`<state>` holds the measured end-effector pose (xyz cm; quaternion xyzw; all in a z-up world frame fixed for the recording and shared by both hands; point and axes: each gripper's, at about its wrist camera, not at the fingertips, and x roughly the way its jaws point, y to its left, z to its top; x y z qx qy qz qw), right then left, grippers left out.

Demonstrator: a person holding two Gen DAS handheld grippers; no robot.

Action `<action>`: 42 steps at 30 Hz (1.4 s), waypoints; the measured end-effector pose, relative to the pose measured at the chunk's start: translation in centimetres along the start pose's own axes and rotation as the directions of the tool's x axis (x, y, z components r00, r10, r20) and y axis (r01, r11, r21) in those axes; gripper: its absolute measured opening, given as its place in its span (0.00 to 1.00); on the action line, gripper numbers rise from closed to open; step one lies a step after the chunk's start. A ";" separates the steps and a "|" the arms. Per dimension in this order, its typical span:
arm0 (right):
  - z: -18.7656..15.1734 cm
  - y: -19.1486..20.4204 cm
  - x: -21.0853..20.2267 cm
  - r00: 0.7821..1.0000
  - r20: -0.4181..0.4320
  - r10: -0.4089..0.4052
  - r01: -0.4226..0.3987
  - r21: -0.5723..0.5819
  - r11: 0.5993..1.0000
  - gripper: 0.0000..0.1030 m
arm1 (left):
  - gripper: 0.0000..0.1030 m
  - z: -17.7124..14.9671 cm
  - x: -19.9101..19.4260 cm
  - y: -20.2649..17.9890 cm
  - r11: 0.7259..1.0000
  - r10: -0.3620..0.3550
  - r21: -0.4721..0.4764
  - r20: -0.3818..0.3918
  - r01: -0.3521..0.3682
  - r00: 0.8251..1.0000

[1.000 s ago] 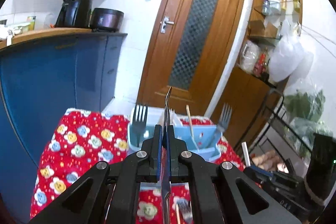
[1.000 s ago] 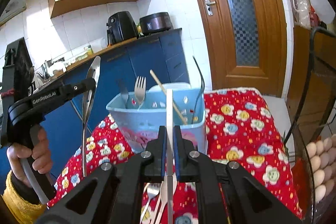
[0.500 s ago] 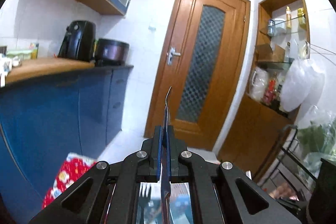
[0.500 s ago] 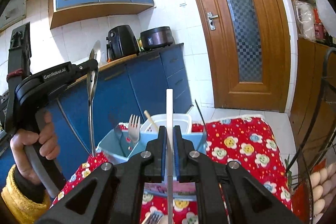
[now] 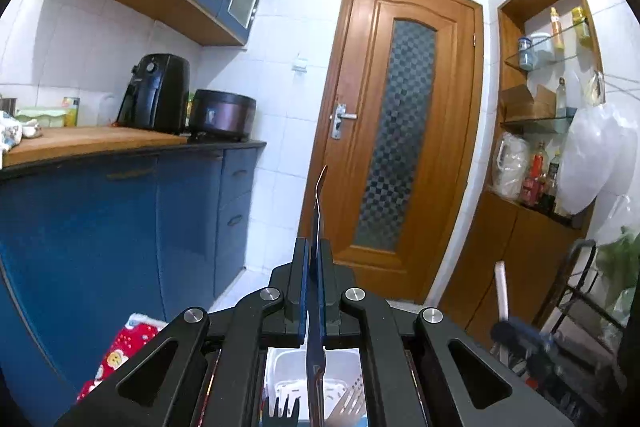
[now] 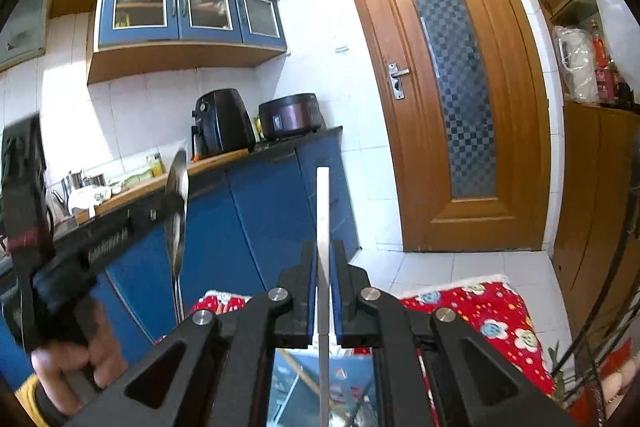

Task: Organize utensils
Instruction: 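Lower the knife into the box with the left tool while the right tool drops the chopstick in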

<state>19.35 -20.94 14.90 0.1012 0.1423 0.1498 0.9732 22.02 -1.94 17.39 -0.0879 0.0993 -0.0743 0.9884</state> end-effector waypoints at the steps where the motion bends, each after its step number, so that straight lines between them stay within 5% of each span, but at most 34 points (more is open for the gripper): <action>1: 0.0 -0.1 0.4 1.000 0.005 0.003 -0.003 0.006 1.000 0.08 | 0.03 -0.3 0.1 0.1 1.000 0.004 0.004 -0.003 -0.004 1.000; 13: -1.1 1.1 0.9 0.996 0.064 -0.057 0.063 -0.094 0.994 0.08 | 0.04 -2.6 0.5 0.8 1.000 -0.008 -0.005 -0.020 0.008 1.000; 23: -0.9 0.9 0.5 0.998 0.036 -0.044 0.046 -0.081 0.996 0.09 | 0.04 -3.2 0.3 0.5 0.999 -0.034 0.007 -0.039 0.034 0.999; 35: 0.0 1.1 -2.0 0.999 0.032 -0.019 0.021 -0.046 0.999 0.23 | 0.09 -2.5 -1.7 0.3 0.999 -0.041 0.002 -0.064 0.042 0.997; 42: -0.5 1.5 -3.9 0.999 -0.037 -0.031 0.030 -0.036 0.999 0.24 | 0.10 -1.8 -4.1 0.1 0.999 -0.052 0.007 -0.084 0.053 0.995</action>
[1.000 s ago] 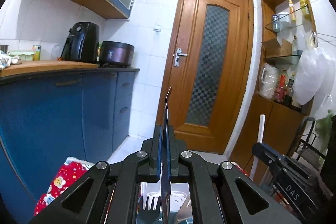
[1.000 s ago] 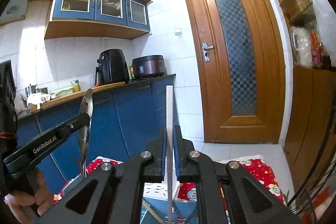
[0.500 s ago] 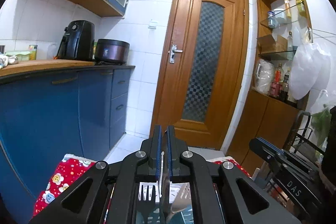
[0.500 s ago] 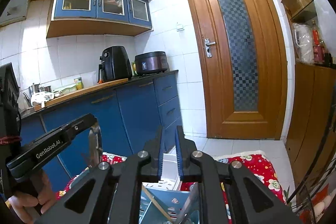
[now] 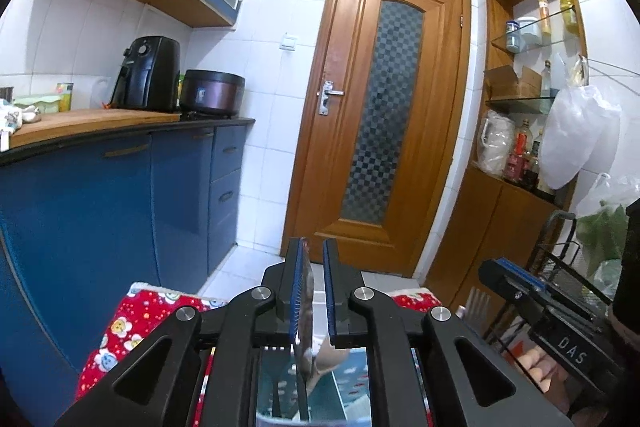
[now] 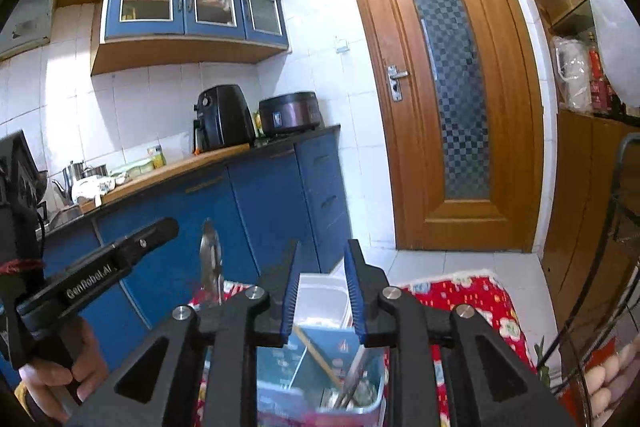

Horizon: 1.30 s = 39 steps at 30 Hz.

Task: Organize utensils
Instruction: 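Lower the knife into the box with the left tool while the right tool drops the chopstick in, then withdraw both tools from the box back to the utensils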

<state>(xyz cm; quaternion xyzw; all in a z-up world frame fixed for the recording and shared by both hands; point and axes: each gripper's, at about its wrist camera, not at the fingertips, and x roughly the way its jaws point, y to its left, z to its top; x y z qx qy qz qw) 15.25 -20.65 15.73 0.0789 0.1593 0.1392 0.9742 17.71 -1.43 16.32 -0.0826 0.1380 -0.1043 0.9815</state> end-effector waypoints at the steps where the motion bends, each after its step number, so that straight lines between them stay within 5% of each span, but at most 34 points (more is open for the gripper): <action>1: -0.1 0.0 -0.1 1.000 -0.010 0.001 -0.001 0.004 1.000 0.25 | 0.11 0.0 -0.4 -0.1 1.000 -0.001 0.003 -0.006 0.001 1.000; 8: -1.6 0.1 -1.7 0.995 -0.097 0.008 -0.006 0.023 1.000 0.27 | 0.21 -0.5 -2.9 -0.5 1.000 -0.019 0.005 -0.036 0.019 0.999; 23: -5.7 1.3 -5.4 0.966 -0.257 -0.010 0.012 0.008 1.000 0.27 | 0.22 -3.0 -6.7 -1.1 0.999 -0.037 0.003 -0.148 0.038 0.988; 39: -10.5 1.4 -5.7 0.916 -0.401 -0.005 0.025 0.044 0.999 0.27 | 0.22 -7.9 -7.9 -0.9 0.998 -0.060 -0.006 -0.319 0.061 0.946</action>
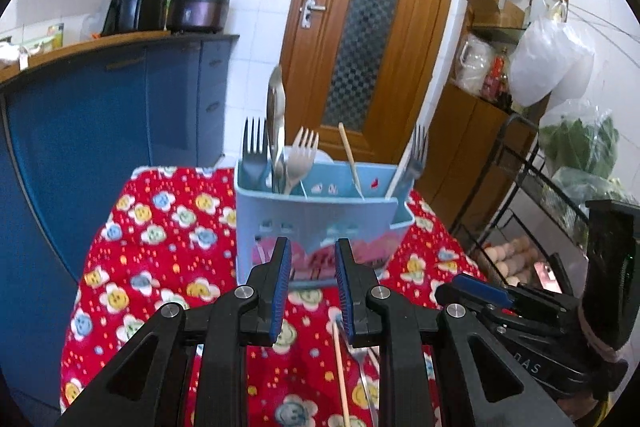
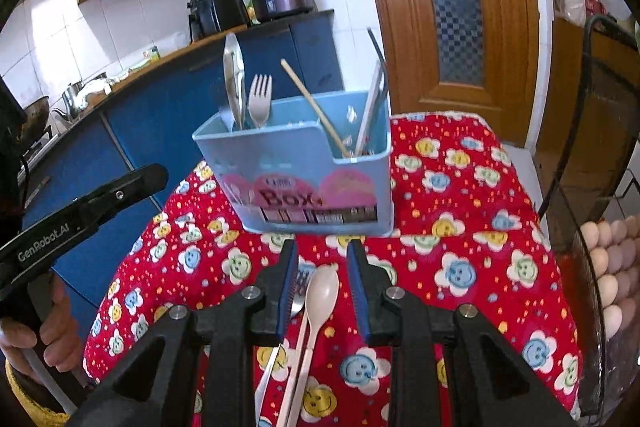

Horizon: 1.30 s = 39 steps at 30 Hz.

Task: Organize utensils
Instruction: 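Withdraw both tools from the box back to the utensils, then grasp a wooden chopstick with the left tool while the right tool grasps the white plastic spoon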

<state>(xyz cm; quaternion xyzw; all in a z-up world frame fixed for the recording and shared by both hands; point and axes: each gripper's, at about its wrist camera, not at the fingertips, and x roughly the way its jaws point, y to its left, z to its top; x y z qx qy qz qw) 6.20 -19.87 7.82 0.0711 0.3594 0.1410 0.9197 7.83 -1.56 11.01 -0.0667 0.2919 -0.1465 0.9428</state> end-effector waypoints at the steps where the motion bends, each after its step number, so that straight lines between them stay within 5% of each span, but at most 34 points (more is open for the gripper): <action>1: -0.2 -0.1 0.1 1.000 -0.007 0.000 0.000 0.004 1.000 0.27 | 0.22 -0.2 0.1 0.0 1.000 -0.002 -0.002 -0.009 0.002 1.000; 16: -3.0 -2.6 2.2 0.995 -0.095 -0.014 0.022 0.090 0.996 0.31 | 0.22 -4.1 3.8 0.2 1.000 -0.003 -0.019 -0.173 -0.001 0.985; 39: -5.0 -5.5 3.1 0.991 -0.132 0.019 0.004 0.174 0.985 0.33 | 0.22 -8.5 9.3 -1.9 0.998 0.037 0.053 -0.377 -0.018 0.925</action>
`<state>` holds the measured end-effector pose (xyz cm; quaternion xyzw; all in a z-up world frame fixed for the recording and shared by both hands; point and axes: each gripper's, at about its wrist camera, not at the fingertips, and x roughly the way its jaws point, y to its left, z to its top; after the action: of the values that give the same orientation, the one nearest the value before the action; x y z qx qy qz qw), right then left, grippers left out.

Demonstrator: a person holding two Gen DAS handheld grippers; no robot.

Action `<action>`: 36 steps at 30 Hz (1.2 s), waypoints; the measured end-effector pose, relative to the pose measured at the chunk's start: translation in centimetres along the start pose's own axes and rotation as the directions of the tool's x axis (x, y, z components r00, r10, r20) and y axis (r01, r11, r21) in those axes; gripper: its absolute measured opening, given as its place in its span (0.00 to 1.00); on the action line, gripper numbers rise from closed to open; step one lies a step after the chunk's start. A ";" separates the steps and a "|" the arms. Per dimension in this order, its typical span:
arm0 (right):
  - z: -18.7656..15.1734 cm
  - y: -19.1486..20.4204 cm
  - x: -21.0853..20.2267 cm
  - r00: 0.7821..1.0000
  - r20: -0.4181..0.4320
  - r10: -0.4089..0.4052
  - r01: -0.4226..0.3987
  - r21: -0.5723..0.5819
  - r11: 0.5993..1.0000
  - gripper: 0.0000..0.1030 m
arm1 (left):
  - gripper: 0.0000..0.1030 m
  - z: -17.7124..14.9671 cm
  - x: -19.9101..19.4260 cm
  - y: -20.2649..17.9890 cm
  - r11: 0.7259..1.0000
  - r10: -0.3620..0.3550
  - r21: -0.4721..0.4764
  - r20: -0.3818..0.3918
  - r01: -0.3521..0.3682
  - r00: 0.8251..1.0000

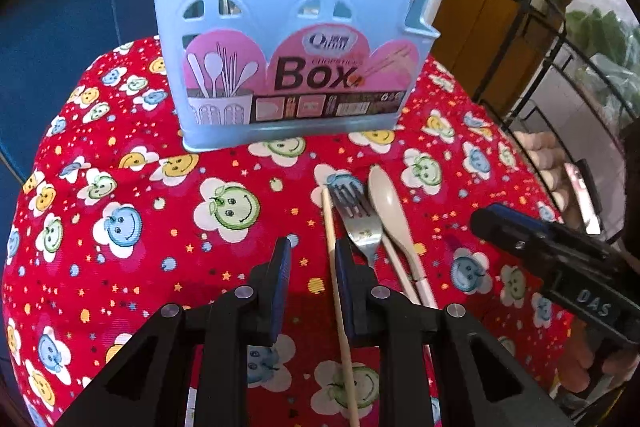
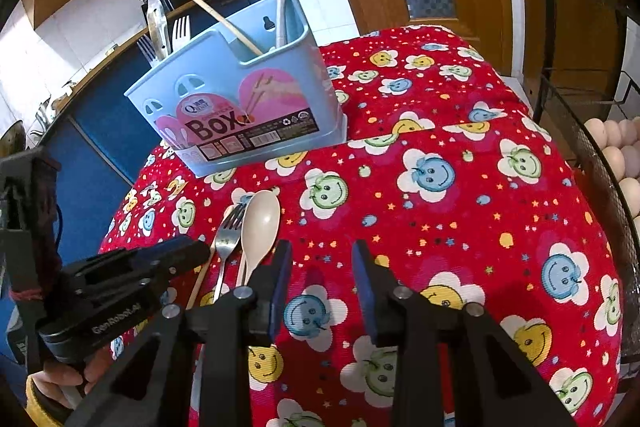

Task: Organize utensils
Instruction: 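Grasp a wooden chopstick with the left tool while the right tool grasps the white plastic spoon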

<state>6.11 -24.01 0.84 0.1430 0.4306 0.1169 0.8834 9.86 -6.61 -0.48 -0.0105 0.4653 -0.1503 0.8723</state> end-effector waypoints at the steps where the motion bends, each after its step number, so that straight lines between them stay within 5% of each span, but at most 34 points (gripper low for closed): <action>1: 0.0 0.0 0.0 1.000 0.000 0.001 -0.001 0.002 1.000 0.33 | 0.22 0.0 0.3 0.0 1.000 0.000 0.000 -0.007 0.000 1.000; 14: -0.3 -0.1 0.7 1.000 -0.016 0.016 -0.016 0.012 1.000 0.33 | 0.22 0.3 2.0 -1.3 0.998 0.015 0.069 -0.026 -0.013 1.000; 17: -0.3 0.0 0.8 1.000 -0.019 0.016 -0.016 0.008 1.000 0.33 | 0.11 0.6 2.0 -1.0 0.998 0.009 0.064 -0.020 -0.008 1.000; 22: -0.1 0.4 1.0 0.999 -0.030 0.026 -0.026 0.000 1.000 0.33 | 0.04 0.6 1.2 0.7 1.000 -0.023 -0.004 0.011 0.023 1.000; 32: 0.8 1.5 2.7 0.994 -0.087 0.064 -0.066 -0.019 0.998 0.33 | 0.03 0.4 -0.6 5.4 0.978 0.046 -0.209 0.098 -0.024 0.994; 36: 1.3 1.8 3.7 0.989 -0.118 0.088 -0.089 -0.005 0.996 0.34 | 0.03 0.5 -0.9 5.9 0.976 0.008 -0.215 0.094 0.012 0.996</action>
<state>9.20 -21.29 -0.47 0.1503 0.4747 0.1663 0.8511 11.25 -0.76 -0.43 -0.1127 0.4373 -0.0992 0.8867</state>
